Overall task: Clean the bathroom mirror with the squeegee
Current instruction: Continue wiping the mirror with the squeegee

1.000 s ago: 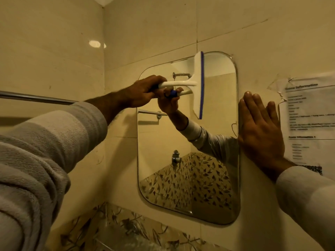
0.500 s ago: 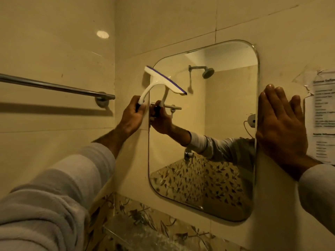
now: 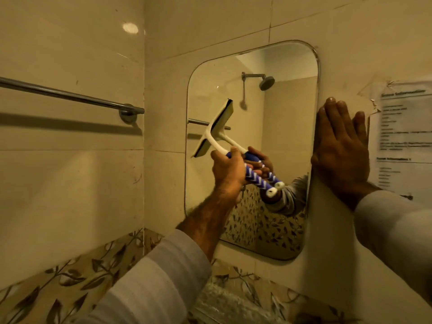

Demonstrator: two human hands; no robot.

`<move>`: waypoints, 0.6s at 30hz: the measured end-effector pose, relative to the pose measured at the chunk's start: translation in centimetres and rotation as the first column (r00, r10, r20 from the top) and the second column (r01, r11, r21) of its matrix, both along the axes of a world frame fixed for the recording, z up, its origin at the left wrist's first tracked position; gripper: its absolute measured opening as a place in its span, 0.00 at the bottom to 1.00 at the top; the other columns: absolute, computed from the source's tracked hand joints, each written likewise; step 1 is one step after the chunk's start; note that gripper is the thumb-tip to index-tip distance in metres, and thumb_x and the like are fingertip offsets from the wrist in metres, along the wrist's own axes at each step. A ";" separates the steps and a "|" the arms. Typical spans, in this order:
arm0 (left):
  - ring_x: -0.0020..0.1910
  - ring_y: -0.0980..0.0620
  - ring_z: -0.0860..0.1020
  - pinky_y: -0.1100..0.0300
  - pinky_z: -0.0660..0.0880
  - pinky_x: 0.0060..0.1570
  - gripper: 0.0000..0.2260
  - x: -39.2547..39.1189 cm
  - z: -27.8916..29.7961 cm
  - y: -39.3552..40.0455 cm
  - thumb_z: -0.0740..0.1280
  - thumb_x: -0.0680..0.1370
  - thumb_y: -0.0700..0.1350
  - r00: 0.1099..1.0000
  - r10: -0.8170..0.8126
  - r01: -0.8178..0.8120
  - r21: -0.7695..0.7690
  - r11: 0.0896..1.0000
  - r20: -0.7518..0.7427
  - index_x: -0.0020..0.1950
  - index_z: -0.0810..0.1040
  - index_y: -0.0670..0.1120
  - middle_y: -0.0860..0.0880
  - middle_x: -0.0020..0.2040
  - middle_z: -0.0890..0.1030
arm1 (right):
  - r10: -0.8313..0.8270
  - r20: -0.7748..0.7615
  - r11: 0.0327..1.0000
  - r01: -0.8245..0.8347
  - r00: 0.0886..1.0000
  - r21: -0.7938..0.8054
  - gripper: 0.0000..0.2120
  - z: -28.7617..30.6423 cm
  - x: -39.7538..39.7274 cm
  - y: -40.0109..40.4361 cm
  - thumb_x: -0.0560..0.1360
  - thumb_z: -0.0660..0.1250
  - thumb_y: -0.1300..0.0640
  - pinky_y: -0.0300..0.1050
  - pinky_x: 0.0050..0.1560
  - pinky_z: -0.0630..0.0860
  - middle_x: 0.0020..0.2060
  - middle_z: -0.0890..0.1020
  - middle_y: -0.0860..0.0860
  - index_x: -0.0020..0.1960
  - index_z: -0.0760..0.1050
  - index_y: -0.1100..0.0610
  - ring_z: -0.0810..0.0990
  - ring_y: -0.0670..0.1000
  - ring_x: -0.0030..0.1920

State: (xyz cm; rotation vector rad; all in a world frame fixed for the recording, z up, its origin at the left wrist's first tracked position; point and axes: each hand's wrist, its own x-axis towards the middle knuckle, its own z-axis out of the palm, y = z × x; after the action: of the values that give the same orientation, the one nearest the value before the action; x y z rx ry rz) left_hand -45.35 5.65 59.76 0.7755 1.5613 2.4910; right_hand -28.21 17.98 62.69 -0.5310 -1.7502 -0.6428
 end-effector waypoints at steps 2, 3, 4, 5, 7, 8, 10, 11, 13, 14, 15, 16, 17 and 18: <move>0.50 0.36 0.83 0.39 0.81 0.48 0.17 2.8 0.3 0.7 0.62 0.80 0.51 0.993 -0.106 0.105 0.038 0.994 0.041 0.65 0.65 0.45 0.39 0.57 0.80 | 0.003 0.007 1.000 -0.003 1.000 -0.005 0.35 0.0 0.1 -0.1 0.76 0.65 0.62 0.60 0.79 0.44 0.79 0.54 0.60 0.79 0.53 0.63 0.49 0.59 0.80; 0.50 0.35 0.83 0.38 0.81 0.48 0.17 4.2 0.3 0.9 0.62 0.80 0.51 0.985 -0.164 0.162 0.049 0.986 0.047 0.65 0.65 0.45 0.38 0.57 0.80 | 0.002 0.017 1.000 -0.002 1.000 -0.011 0.35 0.0 0.1 -0.2 0.77 0.64 0.61 0.60 0.79 0.45 0.79 0.53 0.60 0.79 0.53 0.63 0.48 0.59 0.80; 0.50 0.35 0.83 0.38 0.81 0.48 0.18 5.5 0.3 1.2 0.62 0.80 0.51 0.978 -0.204 0.202 0.040 0.979 0.041 0.66 0.65 0.45 0.37 0.57 0.81 | 0.007 0.024 1.000 -0.006 1.000 -0.013 0.34 0.0 0.2 -0.3 0.78 0.61 0.58 0.59 0.79 0.45 0.79 0.53 0.59 0.80 0.52 0.63 0.48 0.59 0.80; 0.50 0.36 0.83 0.38 0.81 0.48 0.18 6.7 0.1 1.4 0.62 0.80 0.51 0.974 -0.226 0.226 0.014 0.974 0.027 0.66 0.65 0.45 0.37 0.57 0.81 | 0.021 0.030 1.000 -0.020 0.999 -0.024 0.33 0.0 0.3 -0.4 0.79 0.57 0.52 0.59 0.79 0.44 0.80 0.52 0.59 0.80 0.52 0.62 0.47 0.58 0.80; 0.49 0.38 0.84 0.40 0.82 0.46 0.17 8.6 -0.6 1.6 0.61 0.81 0.51 0.969 -0.247 0.247 -0.038 0.968 0.000 0.67 0.64 0.47 0.38 0.57 0.80 | 0.050 0.044 0.998 -0.048 0.998 -0.041 0.36 0.1 0.5 -0.5 0.77 0.47 0.43 0.58 0.80 0.44 0.80 0.52 0.59 0.80 0.51 0.62 0.47 0.58 0.80; 0.47 0.38 0.84 0.41 0.83 0.44 0.16 9.4 -1.1 1.6 0.62 0.81 0.51 0.965 -0.260 0.259 -0.057 0.964 -0.010 0.66 0.64 0.48 0.38 0.57 0.80 | 0.059 0.051 0.998 -0.057 0.997 -0.031 0.36 0.1 0.6 -0.4 0.77 0.48 0.44 0.57 0.80 0.43 0.80 0.51 0.59 0.80 0.51 0.62 0.46 0.57 0.80; 0.43 0.40 0.85 0.43 0.84 0.39 0.16 10.7 -2.4 1.4 0.62 0.81 0.51 0.955 -0.293 0.287 -0.099 0.953 -0.043 0.67 0.63 0.50 0.40 0.55 0.79 | 0.078 0.040 0.997 -0.078 0.996 -0.006 0.33 0.1 0.7 -0.2 0.79 0.59 0.55 0.57 0.79 0.43 0.80 0.53 0.59 0.80 0.52 0.62 0.48 0.58 0.80; 0.42 0.41 0.85 0.44 0.84 0.38 0.16 11.2 -3.2 1.2 0.62 0.81 0.51 0.951 -0.300 0.288 -0.134 0.948 -0.073 0.67 0.63 0.51 0.41 0.53 0.79 | 0.091 0.028 0.996 -0.091 0.995 0.000 0.32 0.0 0.6 -0.1 0.79 0.61 0.60 0.58 0.79 0.44 0.79 0.54 0.59 0.79 0.53 0.63 0.49 0.59 0.80; 0.40 0.42 0.85 0.47 0.84 0.38 0.13 11.4 -5.0 0.9 0.61 0.82 0.51 0.939 -0.307 0.270 -0.217 0.938 -0.156 0.64 0.62 0.52 0.42 0.52 0.79 | 0.115 0.011 0.993 -0.115 0.993 0.004 0.31 0.1 0.7 -0.2 0.79 0.61 0.63 0.57 0.79 0.44 0.79 0.55 0.60 0.79 0.55 0.63 0.50 0.59 0.80; 0.39 0.44 0.85 0.48 0.84 0.38 0.11 11.2 -6.0 0.7 0.61 0.82 0.51 0.930 -0.303 0.247 -0.260 0.934 -0.207 0.62 0.62 0.54 0.43 0.51 0.79 | 0.119 0.007 0.993 -0.119 0.993 0.002 0.29 0.1 0.7 -0.2 0.80 0.59 0.62 0.57 0.79 0.44 0.79 0.55 0.59 0.79 0.55 0.63 0.50 0.59 0.80; 0.38 0.46 0.85 0.49 0.84 0.37 0.10 10.7 -6.9 0.4 0.60 0.82 0.51 0.919 -0.297 0.215 -0.300 0.930 -0.261 0.61 0.61 0.55 0.44 0.50 0.79 | 0.114 0.012 0.993 -0.114 0.993 -0.005 0.28 0.1 0.8 -0.2 0.81 0.57 0.60 0.57 0.79 0.43 0.79 0.55 0.59 0.79 0.55 0.63 0.50 0.59 0.80; 0.37 0.49 0.84 0.50 0.84 0.37 0.10 10.1 -7.7 0.0 0.60 0.83 0.51 0.904 -0.293 0.185 -0.334 0.924 -0.312 0.60 0.60 0.57 0.45 0.48 0.79 | 0.111 0.024 0.994 -0.110 0.994 -0.011 0.28 0.2 0.9 -0.1 0.82 0.56 0.59 0.57 0.79 0.43 0.79 0.55 0.59 0.79 0.55 0.63 0.49 0.59 0.80; 0.35 0.52 0.83 0.53 0.83 0.36 0.10 9.2 -8.4 -0.5 0.60 0.83 0.50 0.887 -0.300 0.169 -0.357 0.919 -0.351 0.61 0.60 0.58 0.47 0.46 0.79 | 0.109 0.042 0.994 -0.108 0.993 -0.015 0.29 0.2 1.0 -0.1 0.81 0.56 0.57 0.58 0.79 0.43 0.79 0.54 0.60 0.79 0.54 0.63 0.49 0.59 0.80; 0.33 0.56 0.82 0.57 0.82 0.33 0.10 8.3 -8.9 -1.1 0.60 0.83 0.49 0.869 -0.316 0.168 -0.374 0.912 -0.381 0.61 0.61 0.57 0.50 0.43 0.80 | 0.111 0.060 0.994 -0.110 0.992 -0.012 0.30 0.2 1.0 -0.1 0.80 0.57 0.56 0.59 0.79 0.43 0.79 0.54 0.60 0.79 0.54 0.64 0.49 0.60 0.80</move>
State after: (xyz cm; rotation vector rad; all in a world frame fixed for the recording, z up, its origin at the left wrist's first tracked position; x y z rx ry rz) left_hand -37.02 4.52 50.83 1.4386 1.8052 1.8854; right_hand -27.18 17.84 62.85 -0.4213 -1.8263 -0.5782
